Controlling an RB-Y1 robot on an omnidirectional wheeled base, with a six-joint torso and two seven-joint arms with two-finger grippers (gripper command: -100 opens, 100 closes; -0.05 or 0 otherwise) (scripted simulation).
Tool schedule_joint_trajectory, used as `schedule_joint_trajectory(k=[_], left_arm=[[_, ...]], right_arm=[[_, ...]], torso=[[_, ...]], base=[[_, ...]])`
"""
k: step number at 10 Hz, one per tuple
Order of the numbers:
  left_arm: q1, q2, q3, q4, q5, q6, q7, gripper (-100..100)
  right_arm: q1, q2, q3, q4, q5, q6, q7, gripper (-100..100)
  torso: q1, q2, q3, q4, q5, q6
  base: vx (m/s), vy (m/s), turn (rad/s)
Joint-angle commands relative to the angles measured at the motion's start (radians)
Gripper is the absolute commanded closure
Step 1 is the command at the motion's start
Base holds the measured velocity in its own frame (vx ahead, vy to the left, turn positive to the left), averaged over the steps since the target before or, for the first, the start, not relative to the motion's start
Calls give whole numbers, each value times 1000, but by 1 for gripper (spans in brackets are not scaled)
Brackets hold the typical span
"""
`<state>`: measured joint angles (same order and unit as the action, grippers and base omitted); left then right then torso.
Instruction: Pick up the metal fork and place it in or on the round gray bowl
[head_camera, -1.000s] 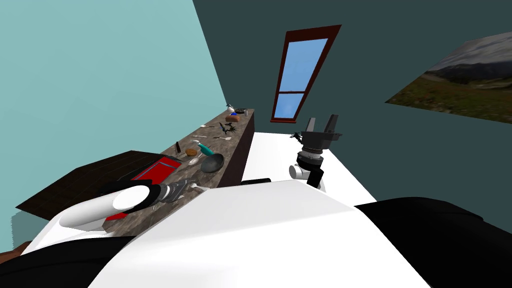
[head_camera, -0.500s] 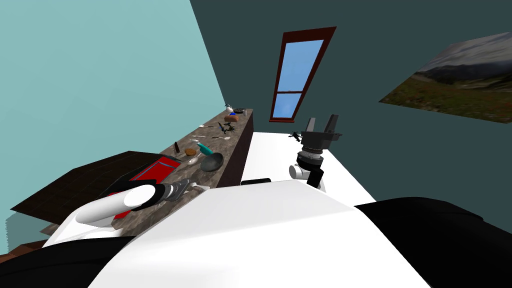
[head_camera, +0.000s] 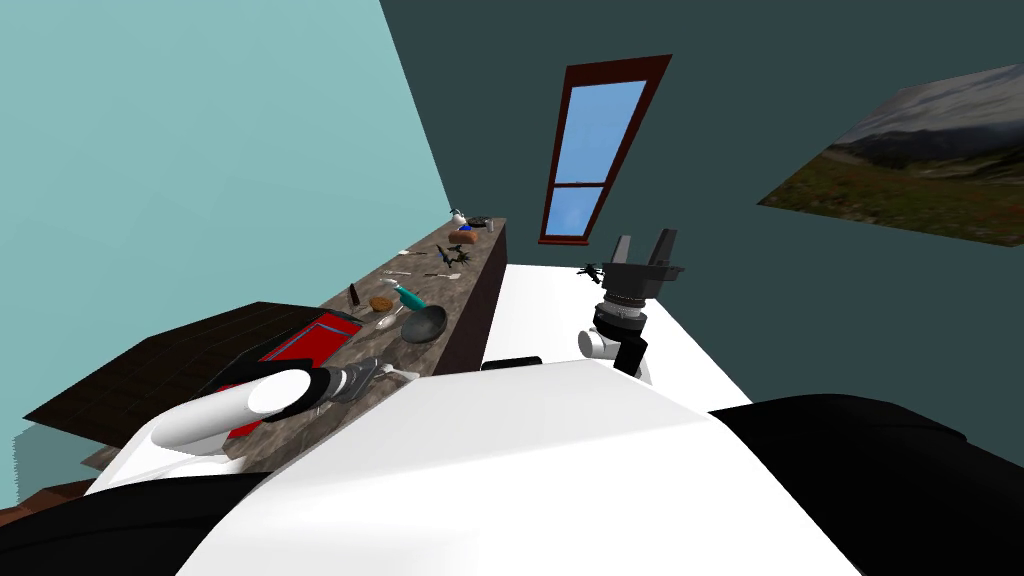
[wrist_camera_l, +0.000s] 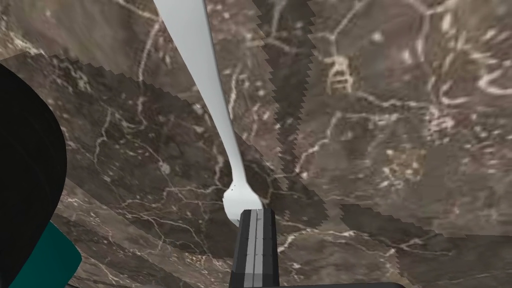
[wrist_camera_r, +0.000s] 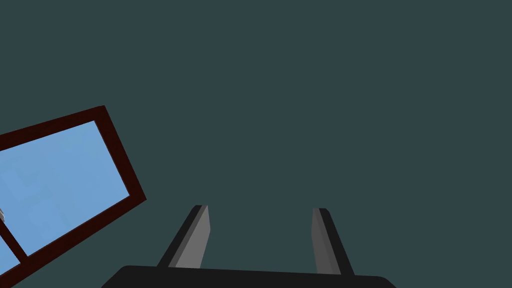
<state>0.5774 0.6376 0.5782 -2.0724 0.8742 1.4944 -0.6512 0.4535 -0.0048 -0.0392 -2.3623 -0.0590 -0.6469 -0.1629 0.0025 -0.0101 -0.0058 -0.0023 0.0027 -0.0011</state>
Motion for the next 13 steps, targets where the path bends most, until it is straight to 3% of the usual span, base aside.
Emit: schedule_joint_trajectory(k=[1, 4, 5, 6, 7, 9, 10, 11, 13], left_arm=[[18, 14, -1, 8, -28, 14, 4, -100], [48, 37, -2, 22, -73, 36, 10, -100], [33, 36, -6, 26, -65, 31, 10, -100], [33, 37, -7, 28, -67, 32, 10, 0], [24, 29, -24, 52, -83, 4, 8, -100], [12, 19, -46, 82, -103, -31, 6, -100], [14, 24, -38, 72, -94, -15, 7, -100], [14, 23, -39, 74, -96, -19, 7, 100], [13, 24, -38, 72, -95, -20, 7, 100]], right_arm=[[0, 0, 0, 0, 0, 0, 0, 0], [0, 0, 0, 0, 0, 0, 0, 0], [0, 0, 0, 0, 0, 0, 0, 0], [0, 0, 0, 0, 0, 0, 0, 0], [0, 0, 0, 0, 0, 0, 0, 0], [0, 0, 0, 0, 0, 0, 0, 0], [0, 0, 0, 0, 0, 0, 0, 0], [0, 0, 0, 0, 0, 0, 0, 0], [0, 0, 0, 0, 0, 0, 0, 0]], torso=[[0, 0, 0, 0, 0, 0], [-10, -6, -3, -1, -2, 0], [-9, -5, -3, -1, -2, 0], [-5, -3, -2, -1, -1, 0], [-2, -1, -1, 0, -1, 0], [1, 2, 1, 0, 0, 0], [1, 4, 2, 1, 0, 0], [1, 3, 2, 1, 0, 0], [2, 1, 1, 0, 1, -1]], base=[[52, -101, -17], [84, -144, 3], [25, -57, 8], [6, -11, 2], [-19, 0, -46], [-61, 12, -47], [-33, 9, -10], [-5, 2, 2], [1, 0, -8]])
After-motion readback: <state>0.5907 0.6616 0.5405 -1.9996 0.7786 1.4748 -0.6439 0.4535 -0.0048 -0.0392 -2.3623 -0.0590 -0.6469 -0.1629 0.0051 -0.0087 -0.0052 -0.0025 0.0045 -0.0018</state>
